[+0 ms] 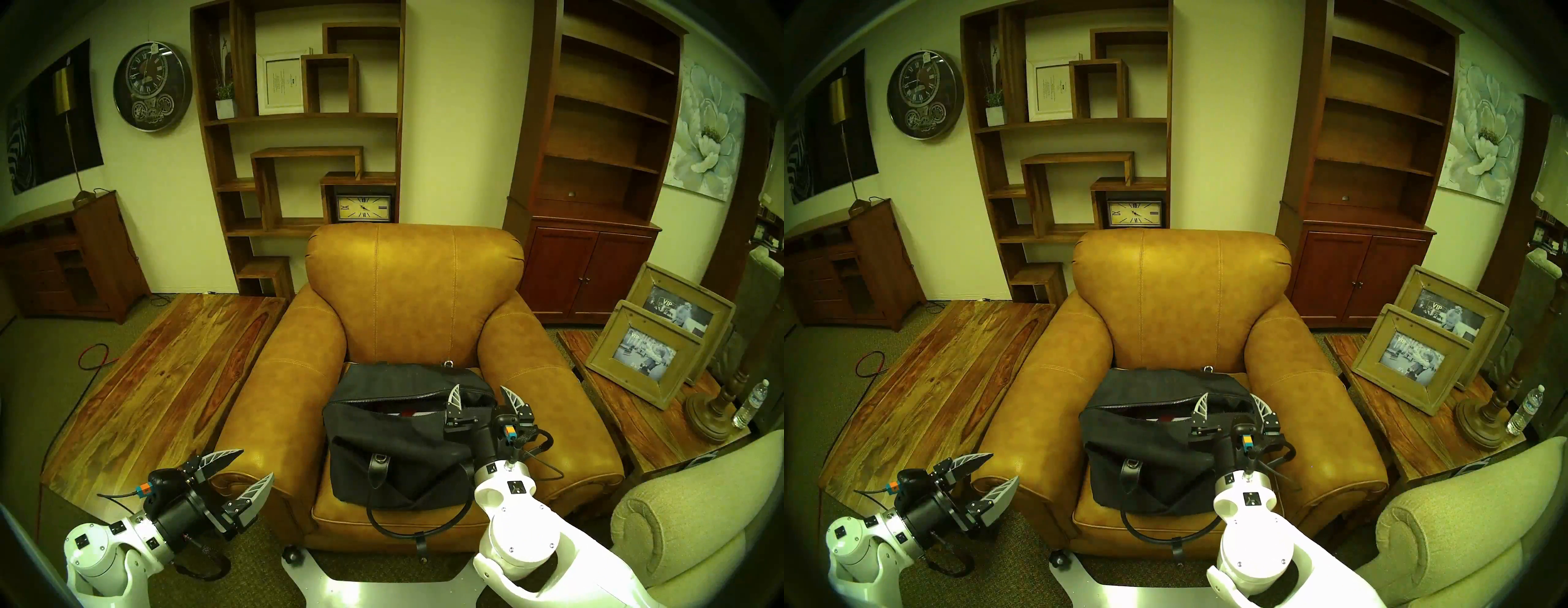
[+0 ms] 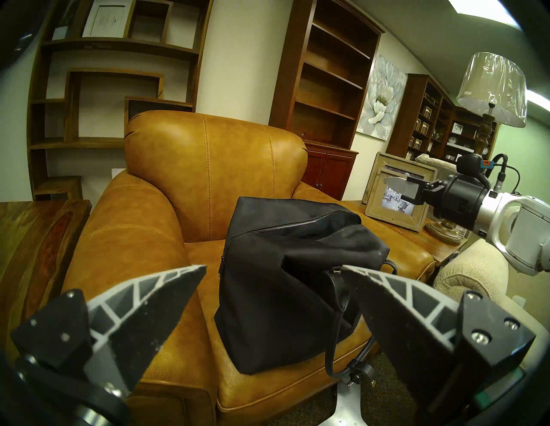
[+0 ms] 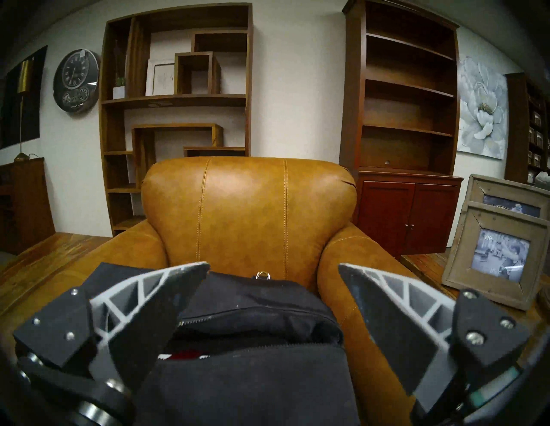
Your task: Open a bag with a zipper
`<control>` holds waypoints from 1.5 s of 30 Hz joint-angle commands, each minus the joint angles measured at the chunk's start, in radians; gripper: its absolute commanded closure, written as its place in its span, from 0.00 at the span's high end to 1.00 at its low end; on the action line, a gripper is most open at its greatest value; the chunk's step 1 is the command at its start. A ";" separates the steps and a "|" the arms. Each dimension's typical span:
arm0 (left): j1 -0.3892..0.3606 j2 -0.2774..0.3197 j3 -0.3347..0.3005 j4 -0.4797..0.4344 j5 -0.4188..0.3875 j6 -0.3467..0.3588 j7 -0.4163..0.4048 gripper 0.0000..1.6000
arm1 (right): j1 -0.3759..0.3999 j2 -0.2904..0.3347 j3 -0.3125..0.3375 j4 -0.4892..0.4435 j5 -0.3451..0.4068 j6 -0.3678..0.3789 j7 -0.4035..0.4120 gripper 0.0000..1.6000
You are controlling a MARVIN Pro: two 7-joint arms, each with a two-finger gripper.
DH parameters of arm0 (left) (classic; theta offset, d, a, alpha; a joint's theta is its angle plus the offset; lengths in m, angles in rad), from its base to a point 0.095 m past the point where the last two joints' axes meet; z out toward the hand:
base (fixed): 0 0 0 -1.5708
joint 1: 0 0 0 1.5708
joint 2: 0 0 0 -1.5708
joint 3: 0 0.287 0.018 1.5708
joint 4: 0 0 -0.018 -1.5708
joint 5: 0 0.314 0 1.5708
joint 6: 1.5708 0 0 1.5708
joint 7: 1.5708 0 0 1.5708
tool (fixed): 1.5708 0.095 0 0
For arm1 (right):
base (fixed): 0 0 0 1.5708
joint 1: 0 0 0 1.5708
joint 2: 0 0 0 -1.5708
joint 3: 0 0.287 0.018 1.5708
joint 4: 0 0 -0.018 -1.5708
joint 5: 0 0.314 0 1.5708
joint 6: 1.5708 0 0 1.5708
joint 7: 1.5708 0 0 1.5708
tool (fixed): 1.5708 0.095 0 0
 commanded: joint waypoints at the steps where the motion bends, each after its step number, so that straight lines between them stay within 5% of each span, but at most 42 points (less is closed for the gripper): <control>1: -0.001 -0.002 0.000 -0.013 -0.002 -0.001 0.000 1.00 | -0.120 0.120 -0.014 -0.066 0.004 0.017 -0.001 1.00; 19: -0.003 -0.006 -0.002 -0.013 0.002 -0.001 -0.005 1.00 | -0.364 0.352 0.028 -0.249 0.043 -0.024 -0.006 1.00; 28: -0.003 -0.010 -0.004 -0.017 0.003 0.000 -0.006 1.00 | -0.465 0.449 0.085 -0.265 0.074 -0.036 -0.034 1.00; 45: -0.001 -0.021 -0.007 -0.025 0.008 0.002 -0.006 1.00 | -0.666 0.645 0.235 -0.310 0.092 -0.204 -0.120 1.00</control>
